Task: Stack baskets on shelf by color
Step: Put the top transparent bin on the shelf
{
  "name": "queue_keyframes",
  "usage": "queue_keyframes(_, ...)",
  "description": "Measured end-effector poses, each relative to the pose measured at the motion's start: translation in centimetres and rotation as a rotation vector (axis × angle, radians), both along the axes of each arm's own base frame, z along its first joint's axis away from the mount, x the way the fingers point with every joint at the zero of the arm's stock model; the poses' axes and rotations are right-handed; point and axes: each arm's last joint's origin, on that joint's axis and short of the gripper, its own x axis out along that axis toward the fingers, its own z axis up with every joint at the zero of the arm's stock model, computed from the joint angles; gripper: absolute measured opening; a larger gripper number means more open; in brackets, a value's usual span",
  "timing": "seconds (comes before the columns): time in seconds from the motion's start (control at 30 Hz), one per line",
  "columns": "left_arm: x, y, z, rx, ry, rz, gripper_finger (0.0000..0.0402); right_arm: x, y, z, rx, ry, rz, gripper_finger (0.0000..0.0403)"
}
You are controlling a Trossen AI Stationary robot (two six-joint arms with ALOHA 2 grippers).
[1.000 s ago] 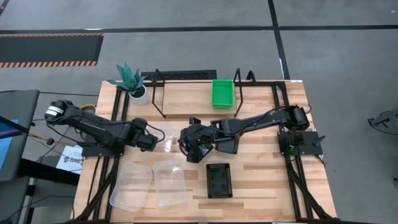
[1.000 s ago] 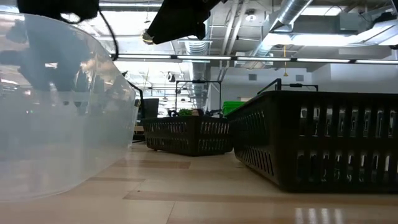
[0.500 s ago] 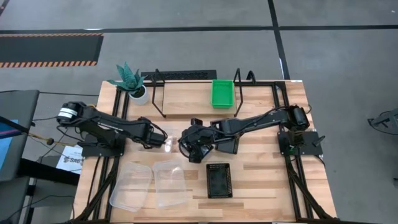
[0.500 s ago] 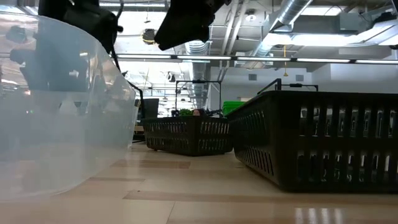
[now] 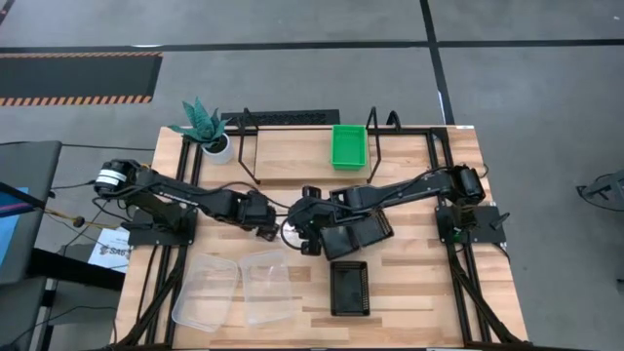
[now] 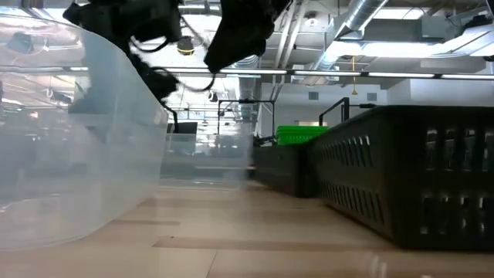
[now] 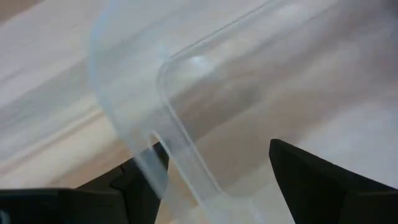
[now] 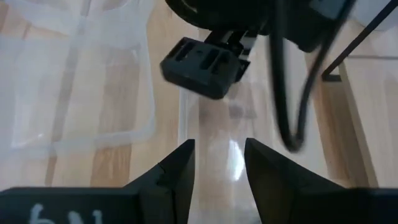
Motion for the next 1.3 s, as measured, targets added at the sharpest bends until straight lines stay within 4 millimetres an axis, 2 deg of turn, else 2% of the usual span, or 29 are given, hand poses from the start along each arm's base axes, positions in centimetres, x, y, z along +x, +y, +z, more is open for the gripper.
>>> queue_keyframes(0.17,1.8,0.4,0.7,-0.024,-0.186,-0.009,0.0265,-0.5,0.0,-0.4,0.023,0.067,0.031,0.0161)
queue_keyframes(0.3,2.1,1.0,1.2,-0.072,-0.205,-0.012,0.0265,-1.1,0.1,-0.9,0.008,0.151,0.047,0.0161)
queue_keyframes(0.47,2.5,1.0,4.3,-0.107,-0.301,0.011,0.0265,-1.9,0.6,-1.3,0.029,0.242,0.047,0.0161)
queue_keyframes(0.53,2.1,1.0,5.7,-0.104,-0.290,0.006,0.0265,-2.1,1.1,-1.4,0.042,0.246,0.048,0.0161)
queue_keyframes(0.67,0.9,0.9,8.8,-0.067,-0.276,-0.003,0.0265,-2.1,1.9,-1.3,0.048,0.240,0.058,0.0161)
queue_keyframes(0.77,-0.2,0.6,11.6,-0.056,-0.315,-0.014,0.0265,-1.8,1.9,-1.3,0.111,0.205,-0.018,0.0161)
queue_keyframes(0.87,-1.6,-0.1,14.4,-0.062,-0.373,-0.037,0.0265,-0.7,1.4,-0.9,0.239,0.092,-0.164,0.0161)
queue_keyframes(1.0,-4.3,-1.1,17.9,-0.077,-0.462,-0.049,0.0265,1.8,0.3,-0.5,0.399,-0.140,-0.314,0.0161)
queue_keyframes(1.13,-7.1,-1.6,20.7,-0.092,-0.578,-0.010,0.0265,3.5,-0.6,-1.4,0.467,-0.225,-0.376,0.0161)
queue_keyframes(1.2,-8.3,-1.8,21.5,-0.082,-0.625,0.021,0.0265,3.1,-0.8,-2.1,0.449,-0.161,-0.420,0.0161)
queue_keyframes(1.3,-9.7,-2.0,22.2,-0.063,-0.684,0.036,0.0265,4.1,-1.0,-4.0,0.453,-0.162,-0.484,0.0161)
